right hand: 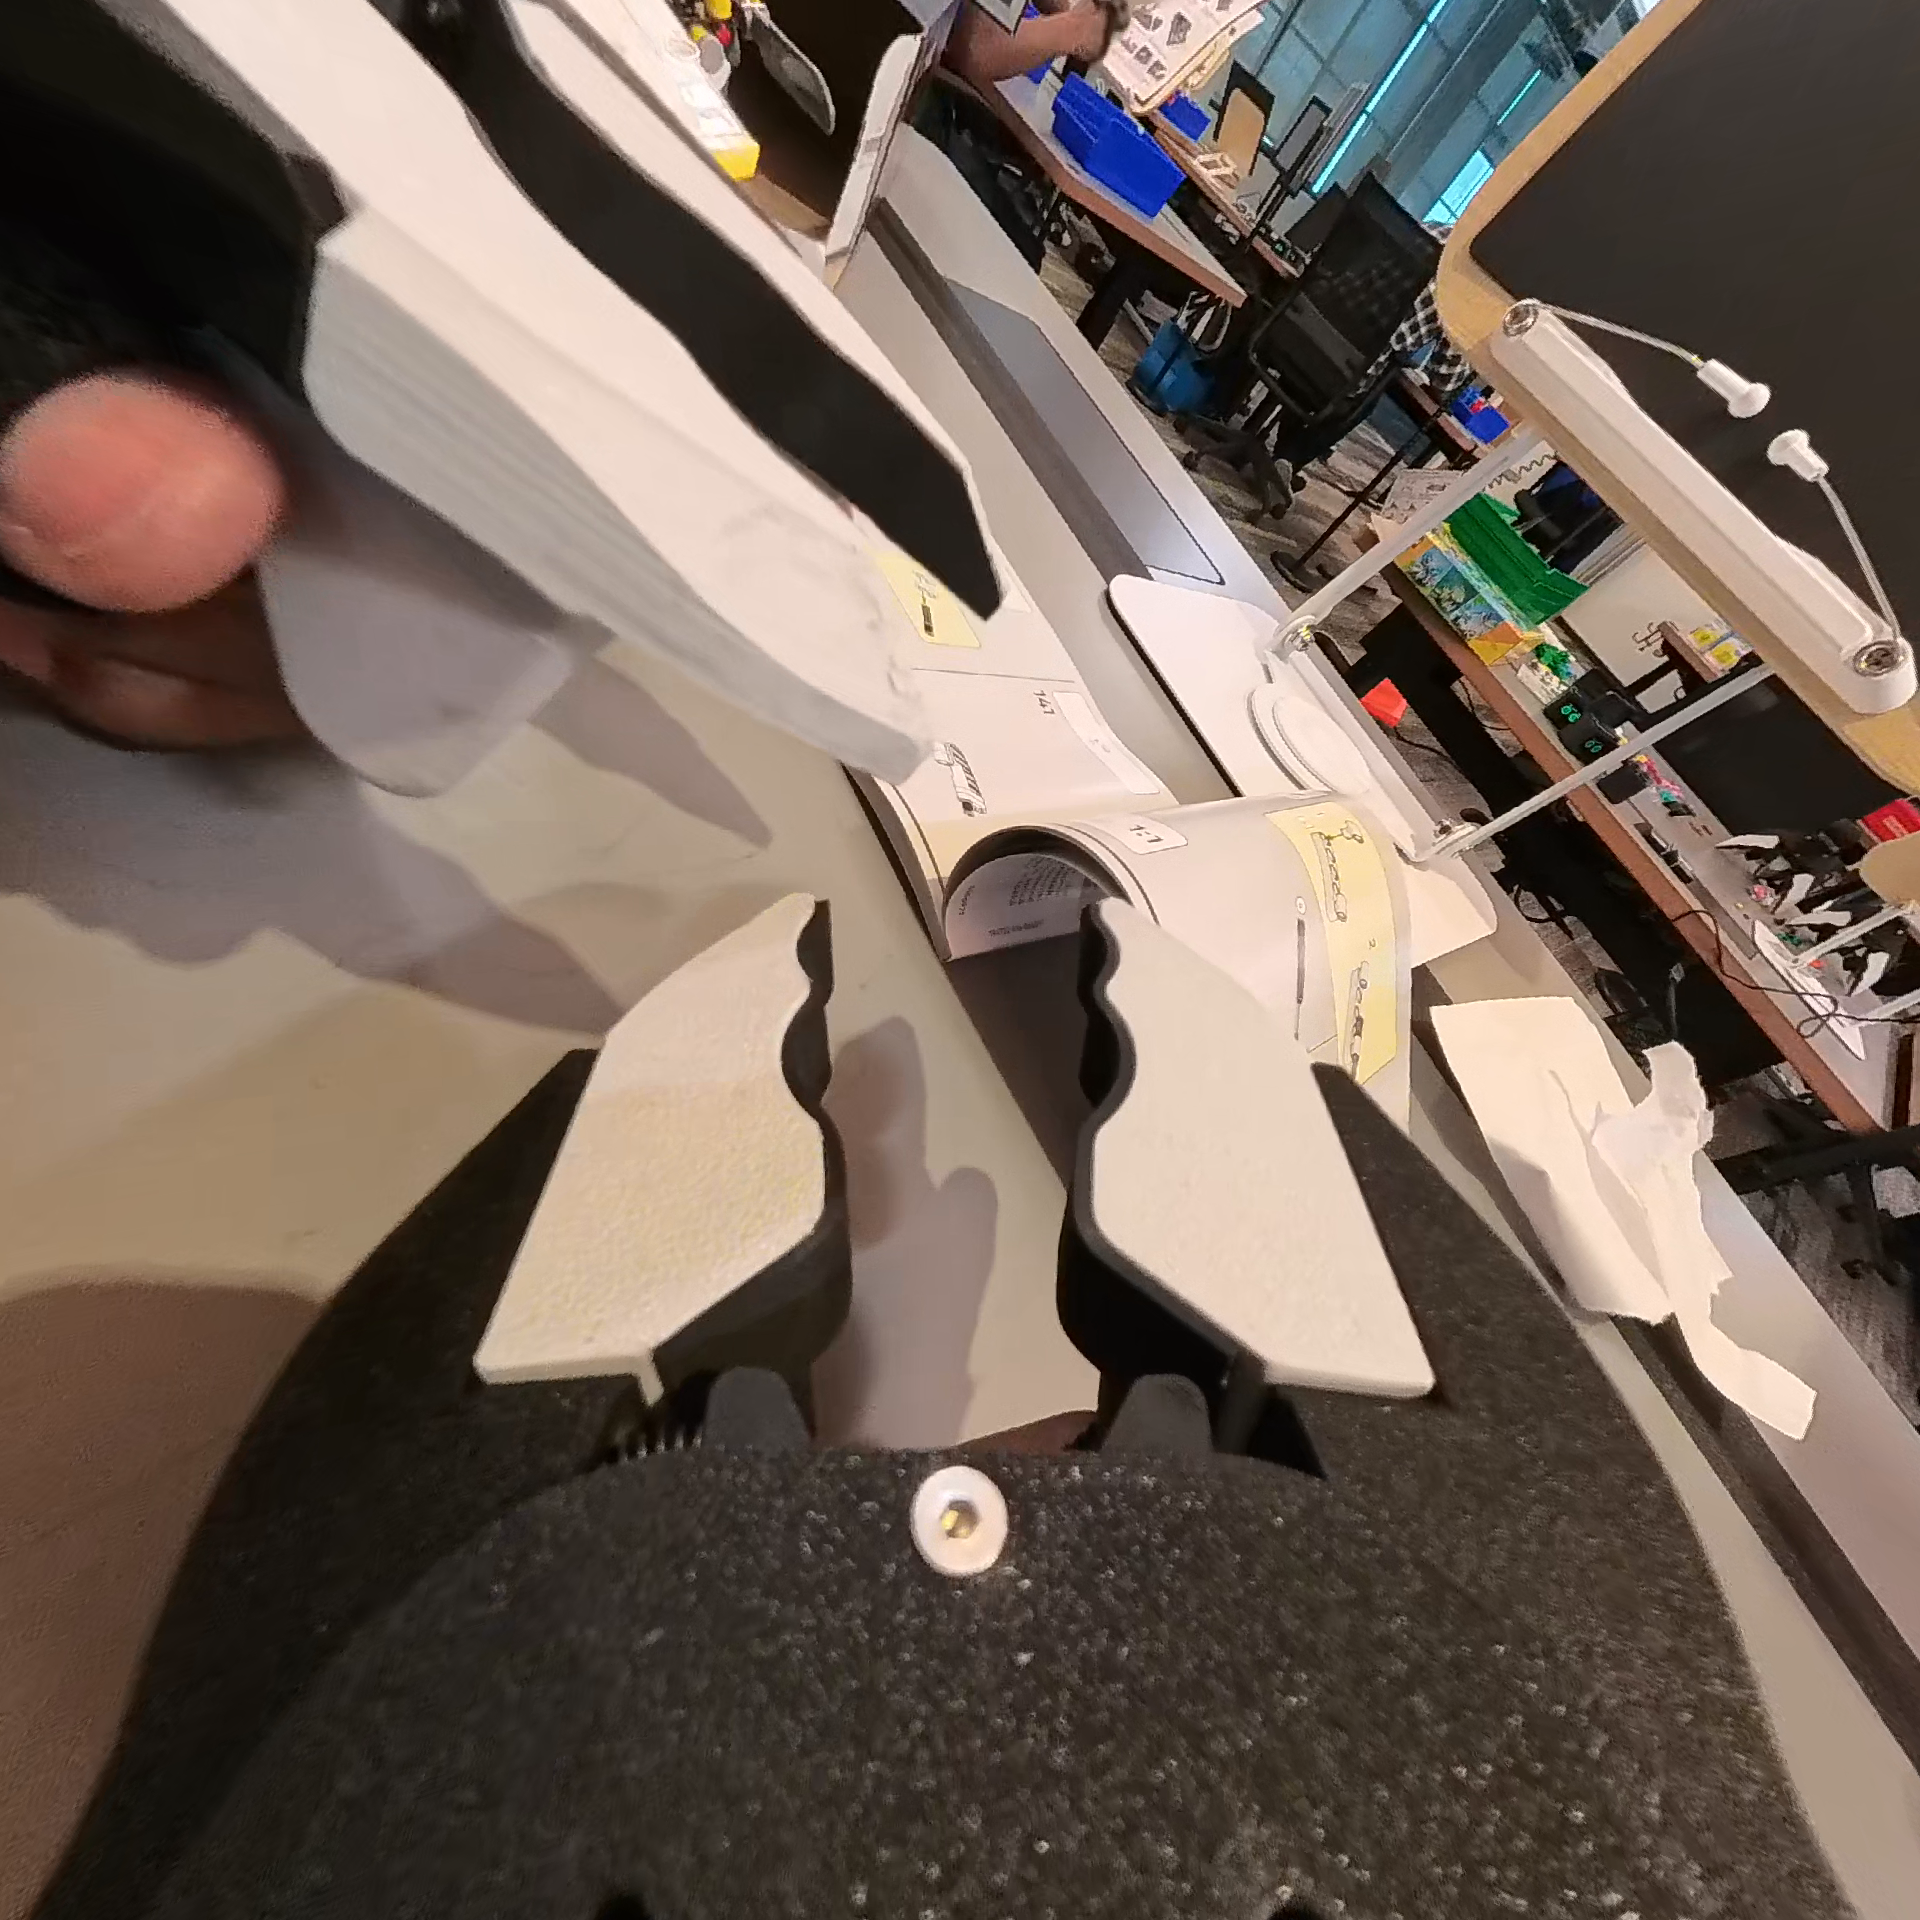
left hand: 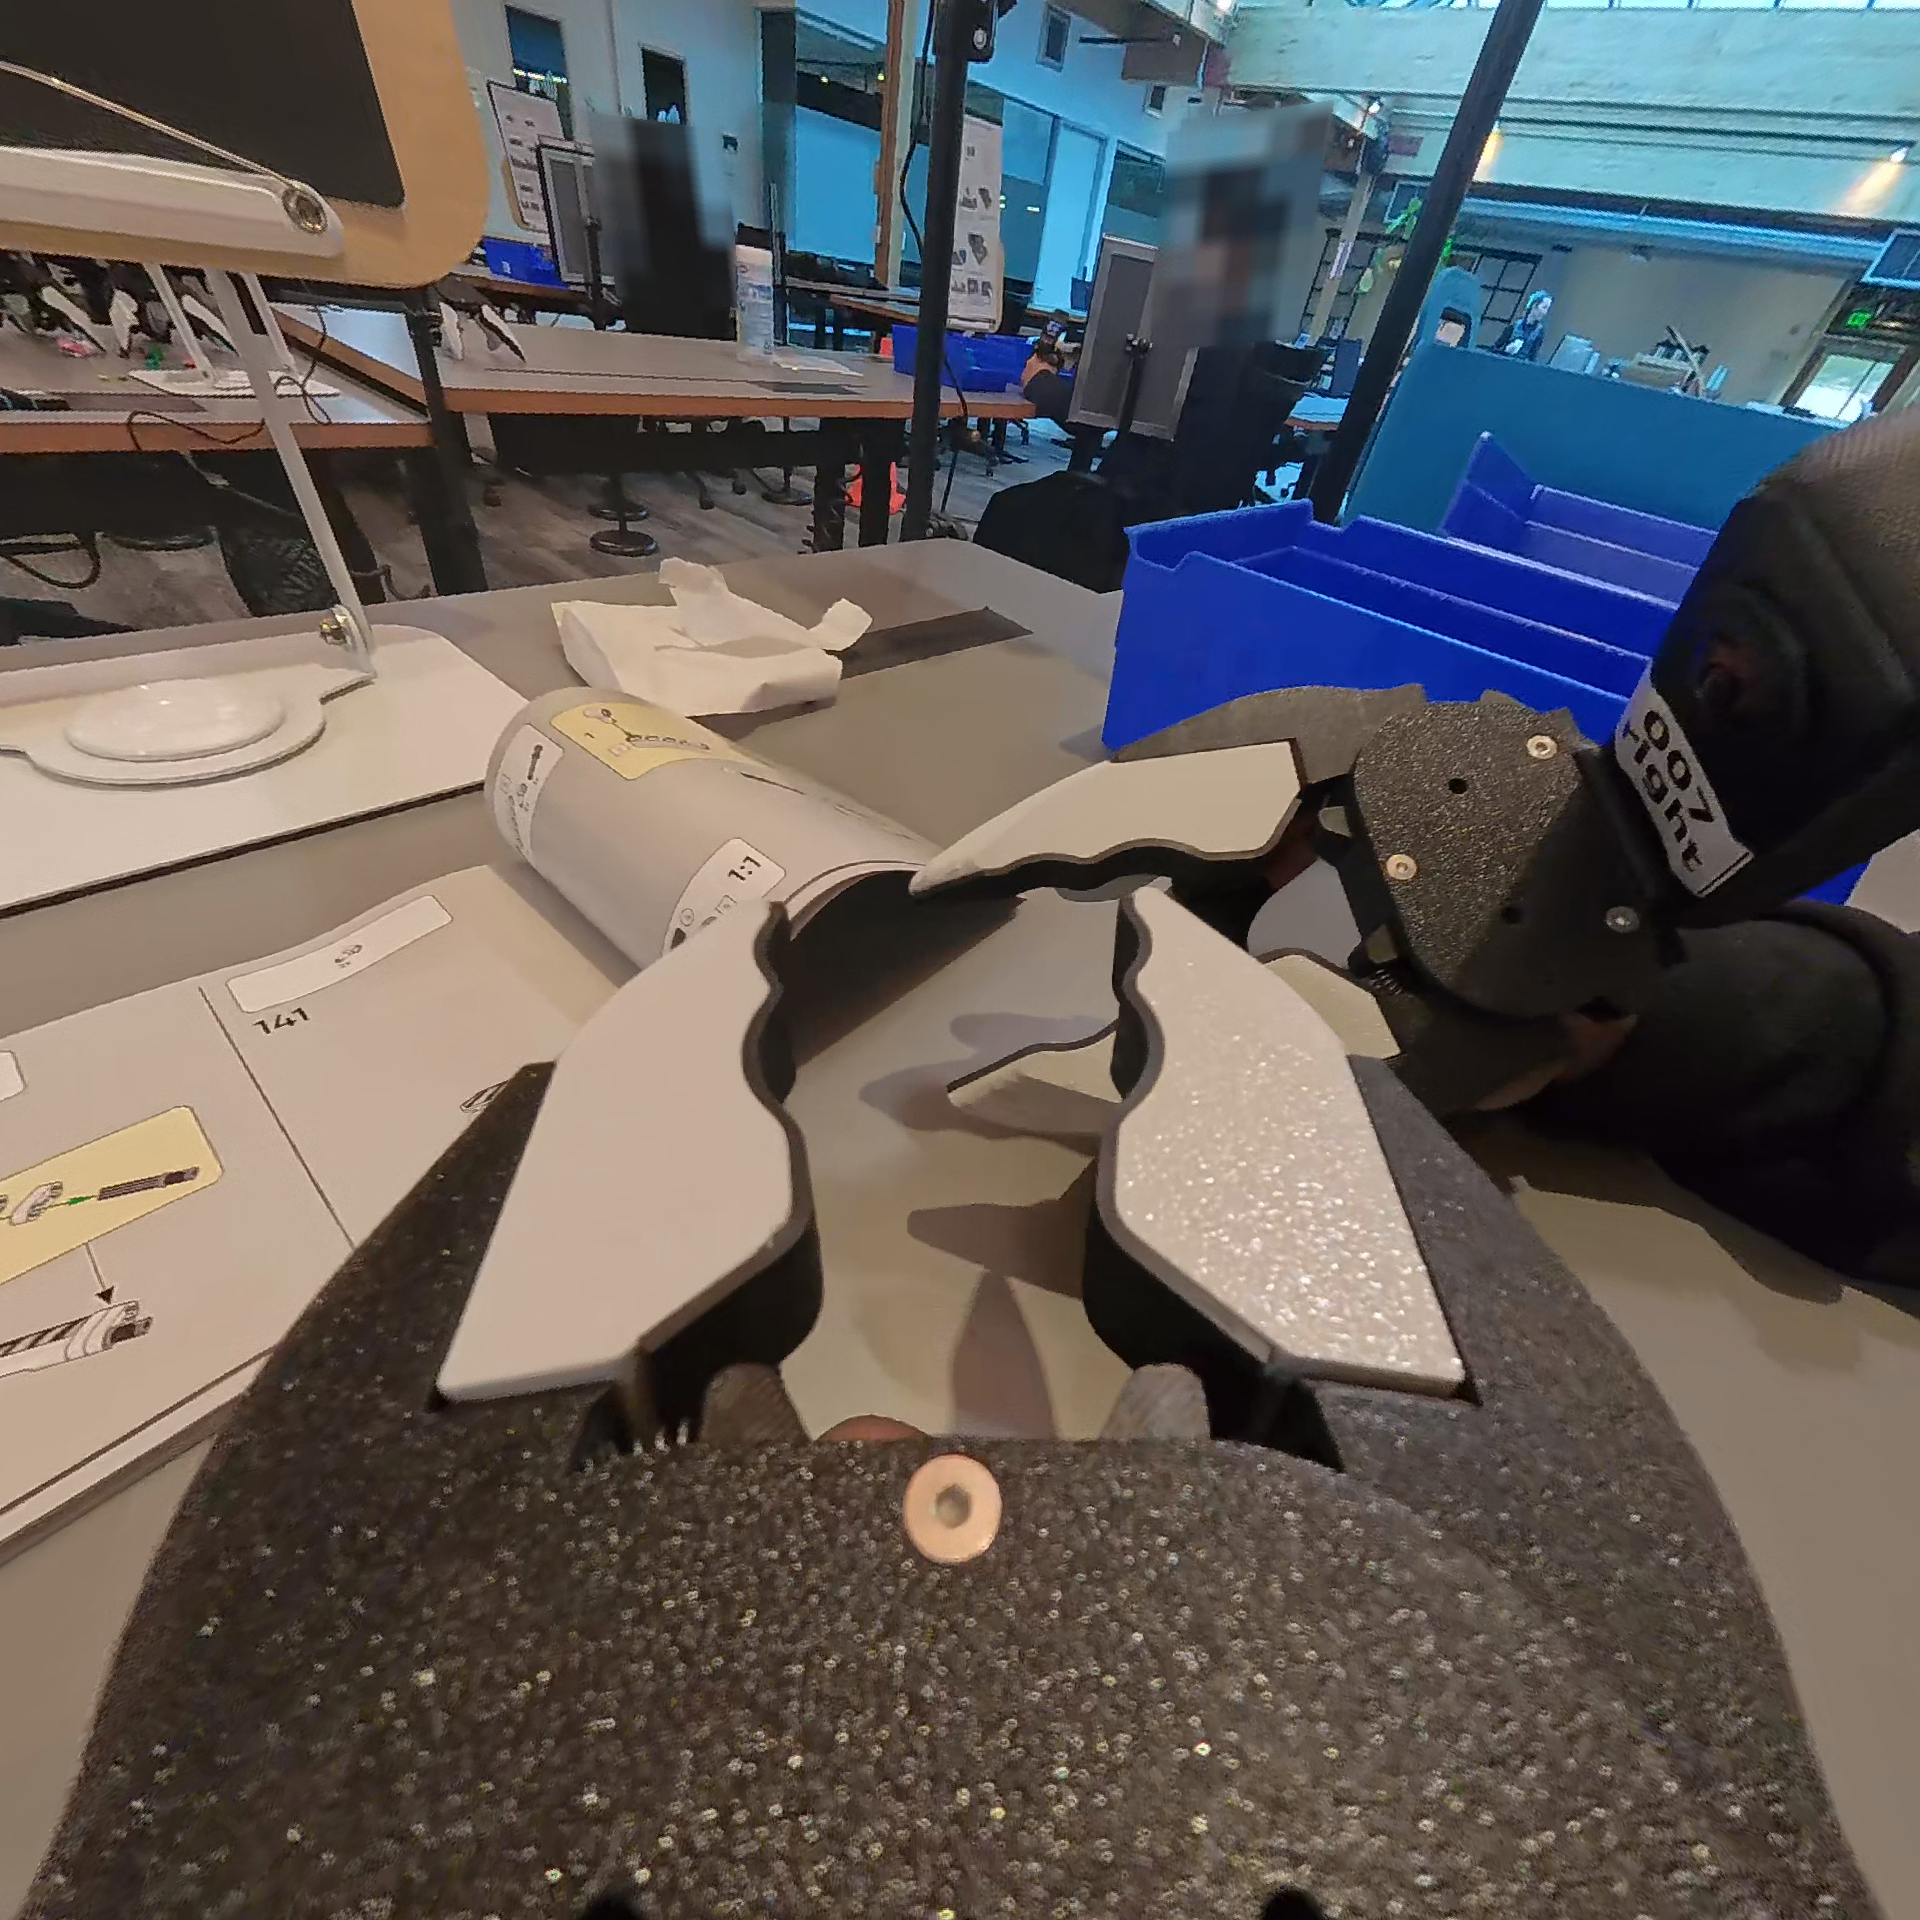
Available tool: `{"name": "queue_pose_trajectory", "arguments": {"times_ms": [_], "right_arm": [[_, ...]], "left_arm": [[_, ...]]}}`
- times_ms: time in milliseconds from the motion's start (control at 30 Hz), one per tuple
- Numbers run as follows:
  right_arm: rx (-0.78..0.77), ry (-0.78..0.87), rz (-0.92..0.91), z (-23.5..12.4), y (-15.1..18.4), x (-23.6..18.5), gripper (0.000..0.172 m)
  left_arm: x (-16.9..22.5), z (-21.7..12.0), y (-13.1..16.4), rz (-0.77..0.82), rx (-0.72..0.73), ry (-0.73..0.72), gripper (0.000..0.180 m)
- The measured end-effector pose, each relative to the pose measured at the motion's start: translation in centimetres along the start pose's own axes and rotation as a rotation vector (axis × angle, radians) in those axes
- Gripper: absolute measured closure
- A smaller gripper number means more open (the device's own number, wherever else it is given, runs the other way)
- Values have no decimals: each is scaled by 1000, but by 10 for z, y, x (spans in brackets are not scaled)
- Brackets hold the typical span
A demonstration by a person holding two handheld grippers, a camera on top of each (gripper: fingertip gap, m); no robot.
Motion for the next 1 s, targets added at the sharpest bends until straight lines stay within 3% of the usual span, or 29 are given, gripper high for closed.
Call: {"name": "queue_pose_trajectory", "arguments": {"times_ms": [33, 633, 1000], "right_arm": [[-2, -3, 3, 0, 0, 0, 127], [-18, -27, 34, 0, 2, 2, 134], [-43, -12, 2, 3, 2, -1, 134]], "left_arm": [[-1, 0, -1, 4, 0, -5, 120], [3, -5, -5, -6, 29, 124, 117], [1, -2, -1, -5, 21, 116, 119]]}}
Point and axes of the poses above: each gripper's, where its closed fingertips meet, z out along the fingers, y out of its underside, x = y × z across the jaws, the point moved 9 cm from there along -z, back along the fingers, and after that the axes turned 9 degrees about -z, right-handed, at the moved point
